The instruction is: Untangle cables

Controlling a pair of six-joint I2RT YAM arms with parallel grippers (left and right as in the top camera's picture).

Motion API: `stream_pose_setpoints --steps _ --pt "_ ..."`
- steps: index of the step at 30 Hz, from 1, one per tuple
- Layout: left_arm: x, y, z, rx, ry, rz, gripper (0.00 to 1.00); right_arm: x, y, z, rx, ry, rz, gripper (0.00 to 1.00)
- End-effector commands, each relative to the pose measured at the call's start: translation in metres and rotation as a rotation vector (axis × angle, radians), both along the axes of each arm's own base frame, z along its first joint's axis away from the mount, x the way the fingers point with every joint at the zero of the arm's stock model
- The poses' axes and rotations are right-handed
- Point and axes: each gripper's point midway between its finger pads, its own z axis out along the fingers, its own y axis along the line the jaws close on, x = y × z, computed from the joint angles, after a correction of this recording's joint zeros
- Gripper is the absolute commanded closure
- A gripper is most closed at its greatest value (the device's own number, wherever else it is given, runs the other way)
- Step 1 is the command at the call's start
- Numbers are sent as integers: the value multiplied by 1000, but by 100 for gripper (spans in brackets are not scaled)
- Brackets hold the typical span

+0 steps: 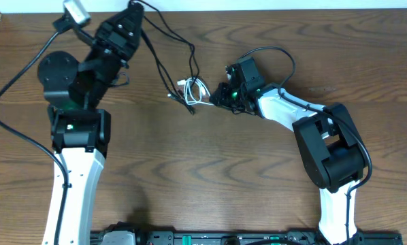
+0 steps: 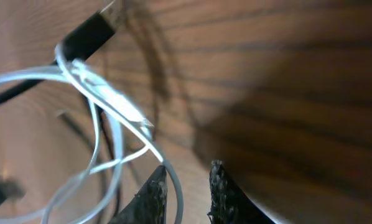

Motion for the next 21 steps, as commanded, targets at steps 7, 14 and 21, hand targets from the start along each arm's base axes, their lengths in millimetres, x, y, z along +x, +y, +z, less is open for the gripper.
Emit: stream_pose_setpoints --steps 7,14,21 --pt "-10 -5 17 -85 13 -76 92 25 15 38 165 -192 135 50" --pt "-9 -5 17 -85 13 -75 92 38 -3 39 193 -143 40 31" --pt "-8 -5 10 -87 45 -73 92 30 29 56 262 -188 88 30"
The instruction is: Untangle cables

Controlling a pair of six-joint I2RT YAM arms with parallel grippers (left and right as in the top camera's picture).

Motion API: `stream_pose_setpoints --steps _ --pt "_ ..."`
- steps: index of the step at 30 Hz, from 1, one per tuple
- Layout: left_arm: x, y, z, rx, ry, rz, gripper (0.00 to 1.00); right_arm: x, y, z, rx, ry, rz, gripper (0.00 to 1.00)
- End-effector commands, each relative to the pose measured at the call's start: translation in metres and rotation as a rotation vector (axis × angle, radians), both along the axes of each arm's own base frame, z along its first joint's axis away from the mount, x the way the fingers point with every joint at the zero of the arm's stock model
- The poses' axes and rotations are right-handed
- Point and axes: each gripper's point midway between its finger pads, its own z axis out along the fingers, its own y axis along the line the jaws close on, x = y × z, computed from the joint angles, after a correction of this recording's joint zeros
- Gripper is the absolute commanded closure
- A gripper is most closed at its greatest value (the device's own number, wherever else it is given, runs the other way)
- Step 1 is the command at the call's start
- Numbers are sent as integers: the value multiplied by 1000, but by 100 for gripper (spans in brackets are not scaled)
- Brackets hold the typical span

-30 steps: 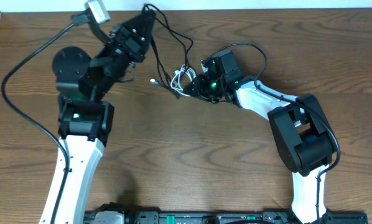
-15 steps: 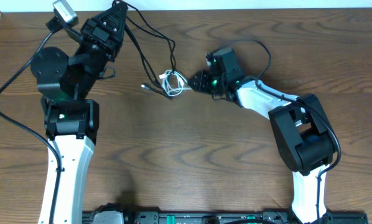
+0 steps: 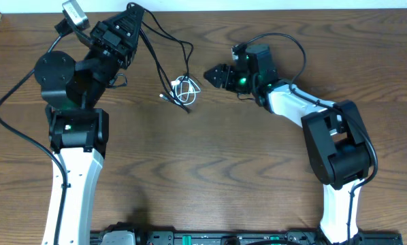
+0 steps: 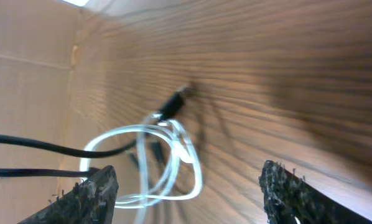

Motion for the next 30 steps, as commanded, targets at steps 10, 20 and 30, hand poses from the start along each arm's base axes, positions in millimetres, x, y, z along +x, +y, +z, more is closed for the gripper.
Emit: stream_pose_setpoints --steps 10,20,30 --pt "-5 -1 13 -27 -7 -16 92 -46 61 -34 -52 73 77 46" --pt "-8 14 27 -37 -55 19 92 -27 2 -55 -170 123 -5 99" --pt "0 17 -5 74 19 46 92 7 -120 -23 -478 27 -206 99"
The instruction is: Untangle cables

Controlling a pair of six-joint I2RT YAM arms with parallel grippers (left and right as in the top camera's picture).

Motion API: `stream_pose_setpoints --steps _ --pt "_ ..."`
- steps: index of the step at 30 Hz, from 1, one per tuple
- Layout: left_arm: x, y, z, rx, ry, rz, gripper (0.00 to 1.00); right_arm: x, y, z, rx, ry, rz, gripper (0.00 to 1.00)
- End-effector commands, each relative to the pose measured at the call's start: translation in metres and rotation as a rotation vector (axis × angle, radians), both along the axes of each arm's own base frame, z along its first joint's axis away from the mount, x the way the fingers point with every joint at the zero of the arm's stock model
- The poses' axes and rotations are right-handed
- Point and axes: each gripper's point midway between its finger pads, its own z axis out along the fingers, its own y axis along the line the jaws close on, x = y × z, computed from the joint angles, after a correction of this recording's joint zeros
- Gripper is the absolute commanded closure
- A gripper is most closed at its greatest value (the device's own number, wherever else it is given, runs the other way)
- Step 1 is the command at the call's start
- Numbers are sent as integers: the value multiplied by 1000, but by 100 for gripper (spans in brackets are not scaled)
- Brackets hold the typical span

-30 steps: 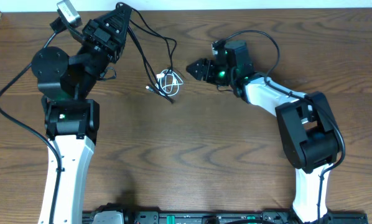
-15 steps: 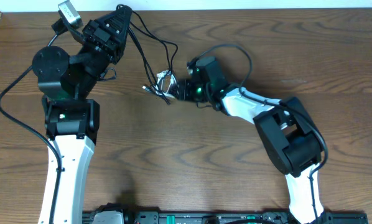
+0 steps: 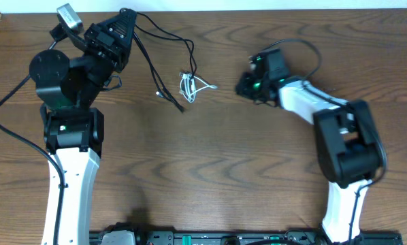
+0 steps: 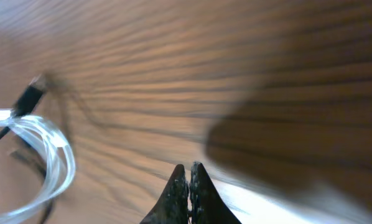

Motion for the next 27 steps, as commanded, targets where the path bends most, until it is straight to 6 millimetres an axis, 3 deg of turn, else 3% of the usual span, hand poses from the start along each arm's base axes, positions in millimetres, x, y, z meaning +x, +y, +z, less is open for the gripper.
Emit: stream_pose_setpoints --steps 1,3,6,9,13,16,19,22,27 --pt "-4 0 6 90 -40 2 89 12 -44 28 -243 -128 -25 99" --pt "-3 0 -4 113 -10 1 88 11 -52 29 -261 -128 -1 99" --pt "0 0 -19 136 37 -1 88 3 -25 38 -128 -150 146 96" --pt "2 1 -27 137 63 0 88 -3 10 56 -2 -221 291 69" --pt "8 4 -36 198 58 12 88 -7 43 70 50 -291 357 54" --pt "12 8 -60 250 126 29 88 -10 61 69 52 -272 312 51" --pt "13 25 -102 270 304 110 88 -14 81 69 69 -273 303 43" --pt "9 37 -131 288 428 167 89 -21 106 67 92 -284 307 36" --pt "6 47 -146 310 493 216 92 -27 133 60 136 -270 286 34"
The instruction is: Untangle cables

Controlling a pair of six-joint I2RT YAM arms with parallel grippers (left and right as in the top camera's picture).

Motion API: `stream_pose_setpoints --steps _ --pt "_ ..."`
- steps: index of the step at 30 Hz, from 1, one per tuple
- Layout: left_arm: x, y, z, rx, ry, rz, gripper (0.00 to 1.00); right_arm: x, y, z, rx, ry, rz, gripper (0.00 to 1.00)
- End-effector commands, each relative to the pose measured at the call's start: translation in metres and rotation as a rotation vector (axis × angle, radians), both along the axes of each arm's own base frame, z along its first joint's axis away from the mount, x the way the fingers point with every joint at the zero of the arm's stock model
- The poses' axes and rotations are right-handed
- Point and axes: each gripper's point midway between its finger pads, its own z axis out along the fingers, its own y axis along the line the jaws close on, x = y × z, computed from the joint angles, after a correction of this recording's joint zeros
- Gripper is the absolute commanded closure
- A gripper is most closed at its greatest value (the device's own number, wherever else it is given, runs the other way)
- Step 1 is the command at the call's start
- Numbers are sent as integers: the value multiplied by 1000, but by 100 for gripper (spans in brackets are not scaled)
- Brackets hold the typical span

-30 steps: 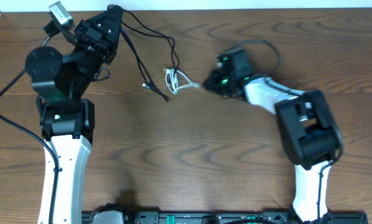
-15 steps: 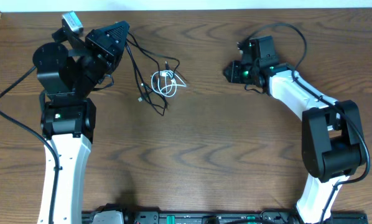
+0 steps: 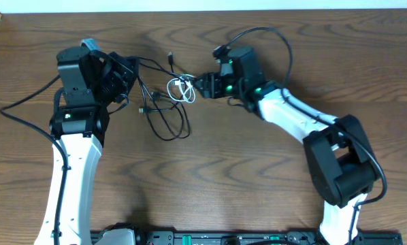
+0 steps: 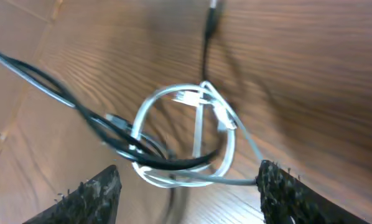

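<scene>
A white cable coil (image 3: pixel 180 89) lies on the wooden table, with a black cable (image 3: pixel 171 128) threaded through it and looping toward the front. My left gripper (image 3: pixel 125 75) sits left of the tangle, apparently shut on the black cable's strands. My right gripper (image 3: pixel 203 86) is right beside the coil and open. In the right wrist view the white coil (image 4: pixel 226 134) and the black cable (image 4: pixel 167 163) crossing it lie just ahead of the gap between the wide-apart fingertips (image 4: pixel 102 186). A black plug (image 4: pixel 211 15) lies beyond.
The right arm's own black wire (image 3: pixel 271 37) arches over the table behind its wrist. The table's far edge (image 3: pixel 258 9) runs close behind both grippers. Bare wood fills the front half of the table.
My right gripper was shut and well to the right of the cables; now it is open right at the white coil. The left gripper has come down and right, and the black cable now loops slack on the table.
My right gripper was nearly shut at the white coil. Then it stood open a little to the right, then shut farther right. Meanwhile the left gripper kept the black cable at the far left. Now both grippers are beside the tangle.
</scene>
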Motion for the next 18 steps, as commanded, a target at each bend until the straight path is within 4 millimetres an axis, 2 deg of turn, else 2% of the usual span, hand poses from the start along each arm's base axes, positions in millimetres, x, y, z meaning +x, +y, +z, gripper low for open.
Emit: stream_pose_setpoints --steps 1,5,8,12,18 --pt "3 19 5 90 -16 75 92 -2 9 -21 15 80 -51 34" --pt "-2 38 -10 181 46 152 92 -4 12 -30 11 99 -51 35" --pt "-11 53 -33 233 144 215 92 -4 12 -33 5 92 -44 37" --pt "-14 54 -55 240 224 210 92 -4 17 -29 9 64 -28 38" --pt "-11 58 -83 257 305 217 92 -6 30 -35 23 41 -7 39"
